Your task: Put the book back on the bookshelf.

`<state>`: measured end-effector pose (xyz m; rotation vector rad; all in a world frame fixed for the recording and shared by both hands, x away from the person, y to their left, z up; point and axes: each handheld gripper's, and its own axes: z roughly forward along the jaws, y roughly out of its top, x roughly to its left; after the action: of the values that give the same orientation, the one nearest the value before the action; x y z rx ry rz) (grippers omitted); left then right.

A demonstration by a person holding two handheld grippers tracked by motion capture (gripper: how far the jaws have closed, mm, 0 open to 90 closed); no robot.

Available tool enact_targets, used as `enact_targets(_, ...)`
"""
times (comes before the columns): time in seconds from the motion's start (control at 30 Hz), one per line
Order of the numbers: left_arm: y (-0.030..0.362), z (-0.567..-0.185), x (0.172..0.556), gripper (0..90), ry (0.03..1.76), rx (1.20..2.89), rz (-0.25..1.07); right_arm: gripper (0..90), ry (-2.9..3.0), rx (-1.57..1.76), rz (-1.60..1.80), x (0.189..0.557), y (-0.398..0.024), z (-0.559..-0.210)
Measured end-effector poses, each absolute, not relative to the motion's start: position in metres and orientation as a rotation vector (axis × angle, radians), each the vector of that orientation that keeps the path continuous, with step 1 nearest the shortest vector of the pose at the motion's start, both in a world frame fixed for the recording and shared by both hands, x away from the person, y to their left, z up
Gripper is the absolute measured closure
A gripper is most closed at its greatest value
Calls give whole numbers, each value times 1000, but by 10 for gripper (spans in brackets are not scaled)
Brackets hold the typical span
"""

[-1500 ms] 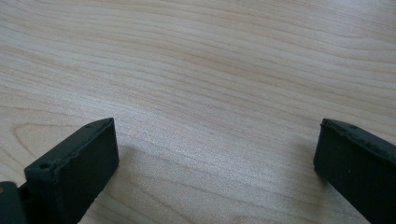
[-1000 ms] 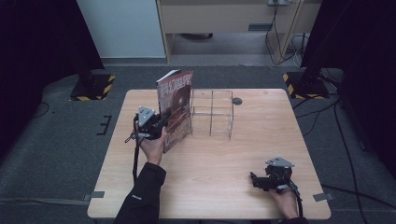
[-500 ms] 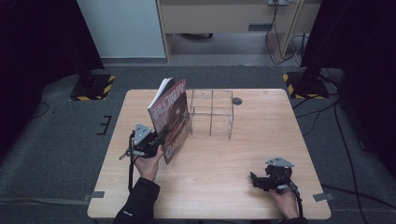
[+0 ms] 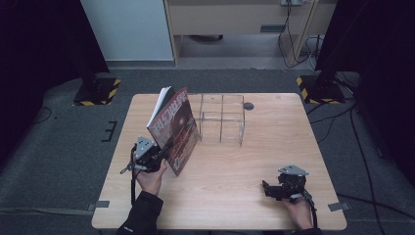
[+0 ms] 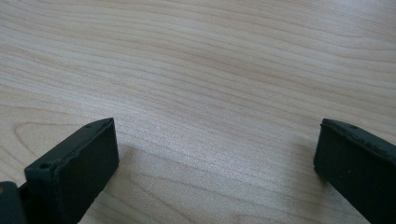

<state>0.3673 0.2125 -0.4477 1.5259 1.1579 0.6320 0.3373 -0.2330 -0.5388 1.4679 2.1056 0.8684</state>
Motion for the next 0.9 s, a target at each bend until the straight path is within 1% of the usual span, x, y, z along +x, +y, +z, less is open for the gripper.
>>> enact_targets(0.1, 216, -441, 371, 791, 1163, 1523, 630, 3, 2110, 1464, 869, 337, -233, -539)
enact_targets(0.27, 222, -425, 374, 762, 1153, 1468, 642, 3, 2110, 1464, 868, 337, -233, -539)
enact_targets(0.33, 222, -418, 376, 762, 1156, 1462, 643, 3, 2110, 1464, 869, 337, -233, -539)
enact_targets(0.4, 220, -414, 378, 779, 1169, 1475, 640, 3, 2110, 1464, 869, 337, -233, -539)
enact_targets(0.53, 218, -412, 380, 833, 1169, 1440, 585, 3, 2109, 1468, 869, 337, -233, -539)
enact_targets(0.6, 215, -410, 380, 836, 1160, 1439, 606, 3, 2108, 1469, 869, 337, -233, -539)
enact_targets(0.83, 210, -397, 392, 837, 1158, 1406, 604, 3, 2110, 1464, 869, 337, -233, -539)
enact_targets(0.9, 208, -393, 396, 838, 1150, 1398, 621, 3, 2108, 1465, 868, 337, -233, -539)
